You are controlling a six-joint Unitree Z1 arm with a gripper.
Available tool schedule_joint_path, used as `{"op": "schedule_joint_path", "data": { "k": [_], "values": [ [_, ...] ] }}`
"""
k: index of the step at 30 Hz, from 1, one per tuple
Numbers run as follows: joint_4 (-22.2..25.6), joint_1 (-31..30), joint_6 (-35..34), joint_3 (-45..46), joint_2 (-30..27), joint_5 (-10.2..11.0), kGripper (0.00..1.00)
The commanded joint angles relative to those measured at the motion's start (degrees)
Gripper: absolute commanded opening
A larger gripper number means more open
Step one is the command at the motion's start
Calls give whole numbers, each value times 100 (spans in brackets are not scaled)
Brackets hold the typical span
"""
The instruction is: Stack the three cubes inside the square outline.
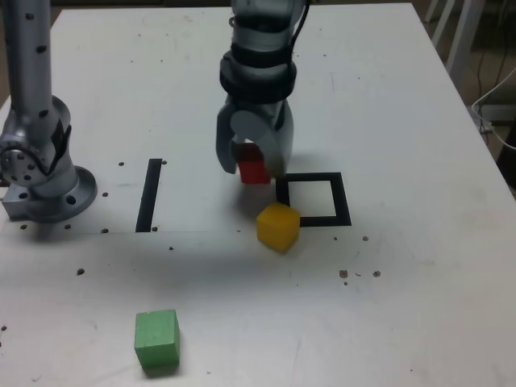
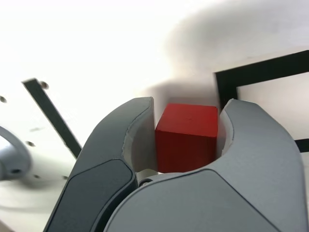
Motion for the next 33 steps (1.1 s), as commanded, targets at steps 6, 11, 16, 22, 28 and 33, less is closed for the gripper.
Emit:
{"op": "schedule_joint_path", "data": {
  "k": [6,11,16,22,28,33],
  "values": [
    [26,-65,-484,-254,303,-11,30],
    [7,-104,-748,-457,492,44,30],
    [14,-189,-911,-684,637,83,30],
    [40,-336,-1088,-898,799,95,30],
    [47,-447,-1207,-987,981,74,30],
    [43,-519,-1276,-1061,1031,70,30]
  ]
}}
